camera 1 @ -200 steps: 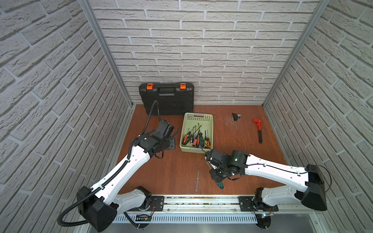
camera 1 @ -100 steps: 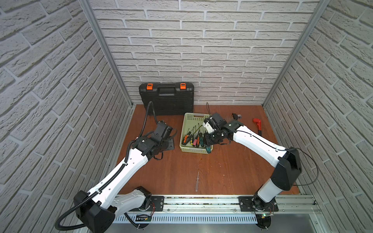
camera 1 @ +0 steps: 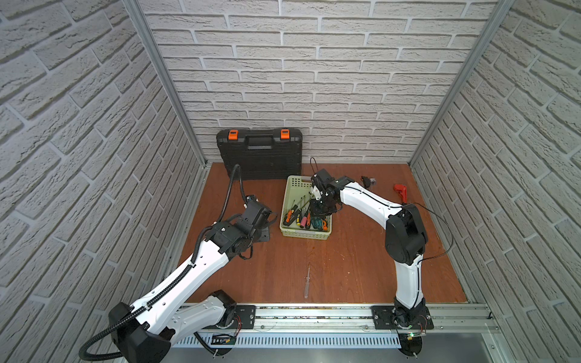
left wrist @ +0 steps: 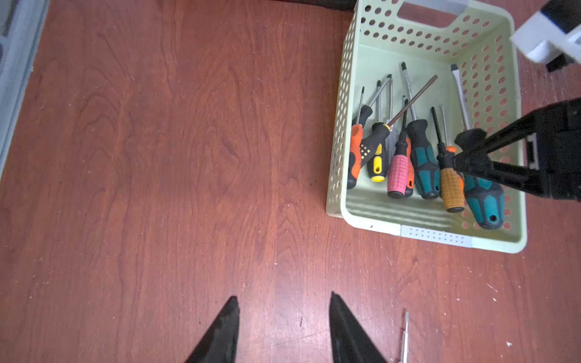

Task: Put the screwdriver in the bin
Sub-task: Place the screwdriver into the bin.

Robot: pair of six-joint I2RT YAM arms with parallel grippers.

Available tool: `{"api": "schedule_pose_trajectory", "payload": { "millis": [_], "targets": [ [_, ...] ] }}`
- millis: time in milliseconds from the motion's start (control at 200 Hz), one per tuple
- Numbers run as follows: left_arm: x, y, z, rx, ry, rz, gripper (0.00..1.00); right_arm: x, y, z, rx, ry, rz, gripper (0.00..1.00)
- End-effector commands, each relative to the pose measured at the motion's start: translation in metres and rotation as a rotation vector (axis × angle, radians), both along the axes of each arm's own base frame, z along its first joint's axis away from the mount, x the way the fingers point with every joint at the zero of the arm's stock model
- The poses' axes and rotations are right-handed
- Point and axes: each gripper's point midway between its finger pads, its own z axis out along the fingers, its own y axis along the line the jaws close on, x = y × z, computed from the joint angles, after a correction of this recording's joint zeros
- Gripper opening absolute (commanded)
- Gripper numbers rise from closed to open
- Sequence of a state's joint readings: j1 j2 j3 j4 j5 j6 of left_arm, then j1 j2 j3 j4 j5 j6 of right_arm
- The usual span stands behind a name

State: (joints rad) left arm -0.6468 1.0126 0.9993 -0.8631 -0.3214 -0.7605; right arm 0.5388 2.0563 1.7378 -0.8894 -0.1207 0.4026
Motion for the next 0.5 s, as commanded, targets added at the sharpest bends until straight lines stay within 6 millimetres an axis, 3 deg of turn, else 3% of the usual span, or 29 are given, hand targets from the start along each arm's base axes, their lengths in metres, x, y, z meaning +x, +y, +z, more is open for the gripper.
{"api": "schedule_pose_trajectory", "payload": {
  "millis": [0, 295, 495],
  "targets": [
    [0.000, 0.013, 0.014, 0.021, -0.071, 0.032, 0.48, -0.004, -0.008, -0.007, -0.060, 0.025, 0.007, 0.12],
    [-0.005, 0.020, 0.020, 0.029, -0.103, 0.029, 0.48, -0.001, -0.012, -0.023, -0.105, 0.043, -0.001, 0.16],
    [-0.007, 0.022, 0.019, 0.050, -0.090, 0.013, 0.53, -0.001, -0.009, -0.030, -0.100, 0.058, 0.006, 0.27]
  ]
}}
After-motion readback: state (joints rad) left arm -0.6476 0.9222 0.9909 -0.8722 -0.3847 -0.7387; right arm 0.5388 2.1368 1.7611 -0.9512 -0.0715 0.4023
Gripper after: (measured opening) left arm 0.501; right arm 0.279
